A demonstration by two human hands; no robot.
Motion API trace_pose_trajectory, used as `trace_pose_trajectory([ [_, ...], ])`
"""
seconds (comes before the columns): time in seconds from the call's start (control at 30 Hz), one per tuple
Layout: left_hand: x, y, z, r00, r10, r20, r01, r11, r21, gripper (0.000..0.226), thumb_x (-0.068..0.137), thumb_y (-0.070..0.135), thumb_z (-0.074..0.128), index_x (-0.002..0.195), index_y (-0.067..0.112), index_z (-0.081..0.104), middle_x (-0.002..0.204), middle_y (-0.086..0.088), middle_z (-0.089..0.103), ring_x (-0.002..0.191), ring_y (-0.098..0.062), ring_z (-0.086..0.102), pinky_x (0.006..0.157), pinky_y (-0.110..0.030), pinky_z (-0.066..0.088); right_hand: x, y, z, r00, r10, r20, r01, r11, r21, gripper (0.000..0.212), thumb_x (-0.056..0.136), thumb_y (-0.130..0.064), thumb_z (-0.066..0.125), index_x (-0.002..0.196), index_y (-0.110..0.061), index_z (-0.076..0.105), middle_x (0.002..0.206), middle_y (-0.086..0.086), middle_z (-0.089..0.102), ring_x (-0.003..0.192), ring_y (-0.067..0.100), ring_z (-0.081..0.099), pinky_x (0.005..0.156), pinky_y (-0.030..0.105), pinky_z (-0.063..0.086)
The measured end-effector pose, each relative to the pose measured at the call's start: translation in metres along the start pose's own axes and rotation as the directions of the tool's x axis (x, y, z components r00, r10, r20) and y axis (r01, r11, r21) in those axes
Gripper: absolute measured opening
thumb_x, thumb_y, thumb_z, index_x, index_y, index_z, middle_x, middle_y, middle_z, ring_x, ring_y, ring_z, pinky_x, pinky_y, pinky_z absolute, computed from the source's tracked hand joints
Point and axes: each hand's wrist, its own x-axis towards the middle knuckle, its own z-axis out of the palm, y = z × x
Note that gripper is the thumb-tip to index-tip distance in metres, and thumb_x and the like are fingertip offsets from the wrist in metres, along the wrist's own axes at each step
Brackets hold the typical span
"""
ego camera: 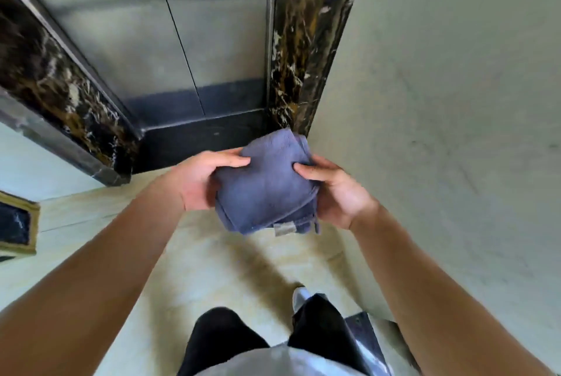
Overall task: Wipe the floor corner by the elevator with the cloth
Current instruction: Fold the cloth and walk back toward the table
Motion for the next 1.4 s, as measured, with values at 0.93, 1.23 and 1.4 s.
trace_pose_trajectory([
  [0.93,-0.430,-0.406,0.358,0.686,-0.482,0.545,-0.044,0.720,0.693,0.040,0.097,0.001,0.050,0.136,0.008,0.056,0.134,-0.018,0.065,0.111,-0.031,0.065,0.089,-0.039,0.055,-0.659,0.479,0.258,-0.047,-0.053,-0.997,0.705,0.706,-0.071,0.014,0.098,-0.015,0.054,0.091,-0.020,0.066,0.082,-0.001,0.071,0.066,0.011,0.067,0.058,0.026,0.051],
  [1.23,-0.686,-0.680,0.467,0.300,-0.753,0.586,-0.107,0.584,0.805,0.035,0.097,0.001,0.049,0.126,0.017,0.062,0.113,-0.007,0.073,0.090,-0.022,0.070,0.076,-0.033,0.055,-0.912,0.725,0.404,-0.401,0.266,-0.876,0.767,0.620,-0.163,0.014,0.101,-0.015,0.051,0.093,-0.019,0.062,0.082,-0.001,0.067,0.061,0.009,0.063,0.050,0.019,0.046],
  [1.4,-0.762,-0.775,0.519,0.200,-0.819,0.539,-0.172,0.512,0.842,0.031,0.097,0.004,0.052,0.120,0.019,0.066,0.118,-0.008,0.073,0.098,-0.025,0.069,0.085,-0.037,0.054,-0.994,0.802,0.430,-0.461,0.353,-0.814,0.815,0.531,-0.231,0.012,0.101,-0.014,0.050,0.102,-0.015,0.061,0.085,0.001,0.067,0.066,0.013,0.062,0.058,0.026,0.046],
])
